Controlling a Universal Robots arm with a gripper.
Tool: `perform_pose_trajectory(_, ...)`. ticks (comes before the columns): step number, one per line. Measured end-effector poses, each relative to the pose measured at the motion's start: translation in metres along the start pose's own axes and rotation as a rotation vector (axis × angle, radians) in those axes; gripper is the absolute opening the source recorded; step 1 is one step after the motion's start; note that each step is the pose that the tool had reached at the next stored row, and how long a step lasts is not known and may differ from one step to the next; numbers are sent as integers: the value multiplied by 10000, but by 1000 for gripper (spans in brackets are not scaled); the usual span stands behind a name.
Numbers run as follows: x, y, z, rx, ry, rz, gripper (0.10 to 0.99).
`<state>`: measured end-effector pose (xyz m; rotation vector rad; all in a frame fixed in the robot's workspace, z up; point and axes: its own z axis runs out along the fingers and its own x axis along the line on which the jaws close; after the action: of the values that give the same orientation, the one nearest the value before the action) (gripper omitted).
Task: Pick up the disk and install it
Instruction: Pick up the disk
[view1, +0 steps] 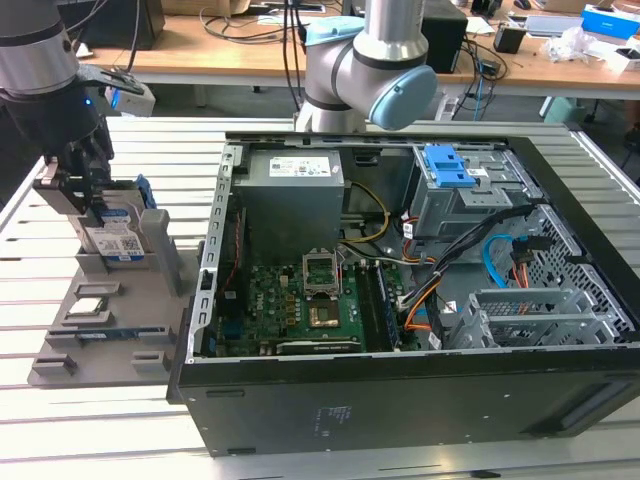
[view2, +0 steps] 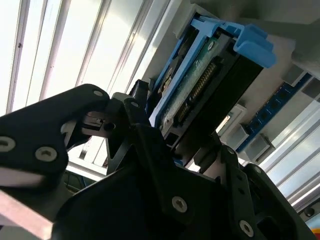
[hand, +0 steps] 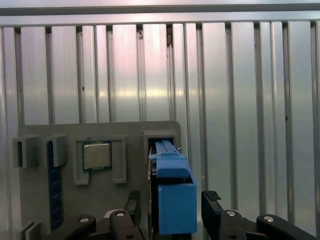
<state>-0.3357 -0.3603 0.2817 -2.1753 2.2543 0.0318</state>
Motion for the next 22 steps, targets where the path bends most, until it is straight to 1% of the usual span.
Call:
perform_pose_trajectory(3, 0, 0, 0, 20, 0, -1, 600)
perform_pose_trajectory(4, 0, 0, 0, 29, -1, -1, 584)
perform_pose_trajectory(6, 0, 0, 0, 54, -5, -1, 459)
perform_pose_trajectory(7, 0, 0, 0, 65, -2, -1, 361)
perform_pose_trajectory(16, 0, 0, 0, 137, -5, -3, 361)
perform_pose_trajectory(20, 0, 0, 0, 213, -7, -5, 361)
perform_pose_trajectory(22, 0, 0, -2, 219, -8, -5, 361)
